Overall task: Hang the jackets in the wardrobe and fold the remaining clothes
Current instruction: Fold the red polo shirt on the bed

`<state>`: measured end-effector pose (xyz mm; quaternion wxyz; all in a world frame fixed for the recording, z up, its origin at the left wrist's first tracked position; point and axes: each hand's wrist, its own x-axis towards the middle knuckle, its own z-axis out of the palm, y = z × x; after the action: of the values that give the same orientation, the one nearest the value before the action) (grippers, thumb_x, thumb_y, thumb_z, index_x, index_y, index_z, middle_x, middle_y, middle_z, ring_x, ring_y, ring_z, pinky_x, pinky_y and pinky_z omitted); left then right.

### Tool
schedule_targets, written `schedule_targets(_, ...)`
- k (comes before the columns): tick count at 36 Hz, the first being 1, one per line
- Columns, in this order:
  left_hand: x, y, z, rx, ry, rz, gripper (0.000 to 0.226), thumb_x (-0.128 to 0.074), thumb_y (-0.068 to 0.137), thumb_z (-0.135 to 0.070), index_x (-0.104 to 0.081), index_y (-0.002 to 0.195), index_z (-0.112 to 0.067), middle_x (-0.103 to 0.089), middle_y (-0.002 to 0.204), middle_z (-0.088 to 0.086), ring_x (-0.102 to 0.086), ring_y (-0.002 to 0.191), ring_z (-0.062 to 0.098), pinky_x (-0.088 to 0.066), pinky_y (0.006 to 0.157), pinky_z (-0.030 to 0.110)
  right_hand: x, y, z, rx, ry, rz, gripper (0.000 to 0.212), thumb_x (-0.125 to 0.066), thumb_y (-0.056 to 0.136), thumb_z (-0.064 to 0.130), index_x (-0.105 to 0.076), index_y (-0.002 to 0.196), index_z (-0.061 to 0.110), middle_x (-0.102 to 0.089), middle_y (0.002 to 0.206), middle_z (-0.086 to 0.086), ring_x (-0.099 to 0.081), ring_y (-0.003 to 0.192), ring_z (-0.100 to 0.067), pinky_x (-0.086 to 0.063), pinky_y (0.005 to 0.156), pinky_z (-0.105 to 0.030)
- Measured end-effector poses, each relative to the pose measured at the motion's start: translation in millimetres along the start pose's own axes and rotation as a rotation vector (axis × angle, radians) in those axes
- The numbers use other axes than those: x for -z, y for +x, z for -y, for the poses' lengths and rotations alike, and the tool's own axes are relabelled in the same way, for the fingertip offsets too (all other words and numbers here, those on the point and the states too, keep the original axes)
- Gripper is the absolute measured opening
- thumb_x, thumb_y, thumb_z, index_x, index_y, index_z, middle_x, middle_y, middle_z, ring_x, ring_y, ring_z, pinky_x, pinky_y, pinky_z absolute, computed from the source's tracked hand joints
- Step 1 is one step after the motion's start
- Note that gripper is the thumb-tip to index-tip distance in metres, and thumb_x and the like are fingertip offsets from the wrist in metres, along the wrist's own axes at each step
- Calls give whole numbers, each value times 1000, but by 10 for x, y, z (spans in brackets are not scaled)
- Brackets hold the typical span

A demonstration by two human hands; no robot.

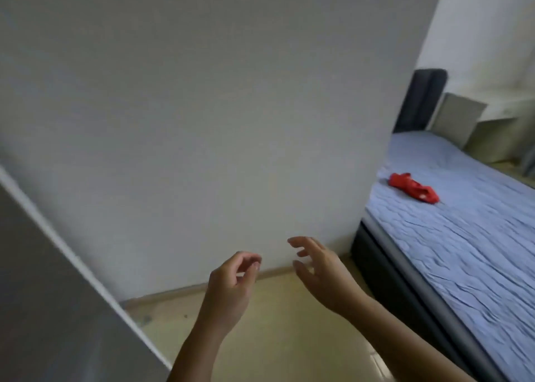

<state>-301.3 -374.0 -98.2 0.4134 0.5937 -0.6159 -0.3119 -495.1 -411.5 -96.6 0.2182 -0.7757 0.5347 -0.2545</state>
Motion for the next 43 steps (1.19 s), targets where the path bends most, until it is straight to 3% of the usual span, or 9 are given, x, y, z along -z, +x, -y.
schedule_targets(4,-895,459,-319,-55,-21,199,11,-60,92,-20,-69,90,-26,-69,85,-16,-61,83,-6,-43,67,5,523,-47,-778,-165,48,-124,36,-56,92,21,-52,128,25,-57,124,7,-58,102,-7,-50,89,-31)
schedule_targets(8,-1504,975,-492,-109,-25,275,11,-60,91,-17,-69,90,-23,-70,86,-12,-61,80,-4,-43,67,6,853,33,-1413,-298,78,-200,36,-55,91,18,-53,127,24,-57,123,6,-59,101,-8,-50,87,-29)
schedule_targets(12,-2110,1471,-548,-109,-45,370,13,-59,91,-19,-68,87,-28,-70,84,-9,-62,79,0,-46,71,16,1072,171,-2025,-394,79,-228,35,-53,91,19,-53,126,23,-56,122,6,-58,100,-7,-50,88,-31)
schedule_targets(16,-2850,2223,-594,-110,-48,497,17,-59,91,-20,-65,82,-34,-70,84,-10,-63,80,1,-47,72,19,1319,514,-2793,-504,64,-269,34,-53,92,23,-52,125,30,-53,114,18,-56,96,1,-51,85,-25)
schedule_targets(21,-3583,3217,-815,-144,-1,609,19,-59,91,-22,-63,79,-37,-69,82,-17,-61,80,-7,-41,66,4,1733,1036,-3561,-630,101,-313,33,-51,94,25,-51,126,30,-56,121,12,-56,95,0,-42,76,-10)
schedule_targets(25,-4250,3897,-1016,-166,19,684,21,-58,91,-21,-62,79,-37,-71,86,-13,-64,85,1,-45,74,15,2089,1356,-4164,-713,113,-365,34,-50,94,29,-47,128,35,-48,118,21,-52,91,9,-39,66,-7)
schedule_targets(29,-4981,4353,-1166,-166,69,763,13,-58,91,-19,-66,86,-27,-71,88,-7,-64,89,10,-48,82,25,2350,1446,-4793,-816,122,-363,36,-51,95,29,-47,131,29,-52,122,12,-53,95,-2,-40,77,-16)
schedule_targets(35,-6111,4992,-1311,-160,156,775,10,-57,91,-17,-67,88,-18,-70,89,-2,-61,87,14,-43,76,23,2777,1627,-5949,-921,155,-315,39,-52,94,22,-48,133,21,-54,128,0,-54,97,-10,-41,81,-23)
schedule_targets(43,-7792,5994,-1052,85,225,822,10,-58,89,-11,-63,86,-19,-67,87,4,-63,93,26,-43,74,26,3199,2277,-7667,-993,126,-138,65,-60,89,28,-27,145,31,-42,143,-4,-55,113,-23,-51,86,-38)
